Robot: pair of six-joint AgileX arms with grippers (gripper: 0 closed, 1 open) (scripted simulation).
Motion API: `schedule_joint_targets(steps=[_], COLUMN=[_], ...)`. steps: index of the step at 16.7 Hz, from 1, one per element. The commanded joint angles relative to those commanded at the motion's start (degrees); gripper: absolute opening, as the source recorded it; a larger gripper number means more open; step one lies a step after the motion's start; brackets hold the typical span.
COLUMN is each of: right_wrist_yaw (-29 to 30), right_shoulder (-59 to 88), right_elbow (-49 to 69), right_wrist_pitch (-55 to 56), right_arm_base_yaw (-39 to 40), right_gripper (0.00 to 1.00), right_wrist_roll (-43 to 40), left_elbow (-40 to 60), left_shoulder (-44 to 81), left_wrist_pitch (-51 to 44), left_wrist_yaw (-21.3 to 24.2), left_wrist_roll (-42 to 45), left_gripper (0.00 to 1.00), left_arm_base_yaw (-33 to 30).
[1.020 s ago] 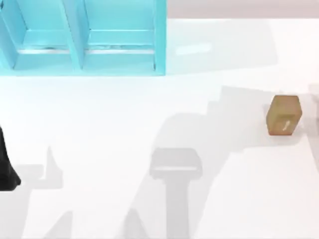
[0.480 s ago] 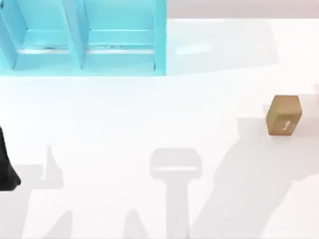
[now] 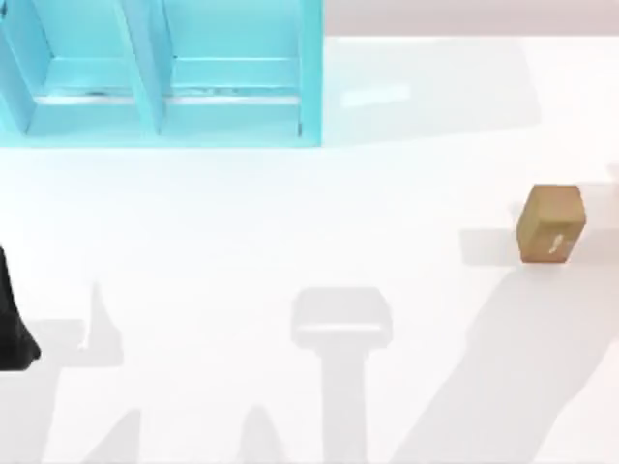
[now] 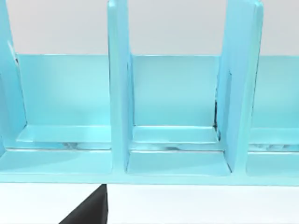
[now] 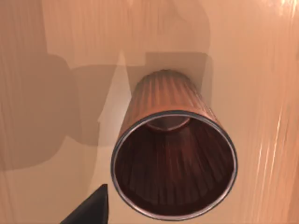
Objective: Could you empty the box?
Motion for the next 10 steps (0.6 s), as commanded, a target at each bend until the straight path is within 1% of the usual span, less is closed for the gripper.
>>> schedule_joint_targets(steps=[5, 10], right_wrist_yaw=[0.01, 0.01], right_shoulder=[1.24, 1.7], right_elbow=[-8.57, -9.74], right_wrist_pitch=[9.78, 11.47], right_arm_base_yaw=[-0.11, -0.41], right_gripper=[1.0, 1.0], right_wrist_roll=[-0.12, -0.37], left_elbow=[0.0, 0.0], left_shoulder=[0.0, 0.0], left_wrist_pitch=[0.0, 0.0], left_wrist_yaw=[0.0, 0.0], left_wrist_roll=[0.0, 0.0], left_gripper=[1.0, 1.0], left_arm_base_yaw=[0.0, 0.0])
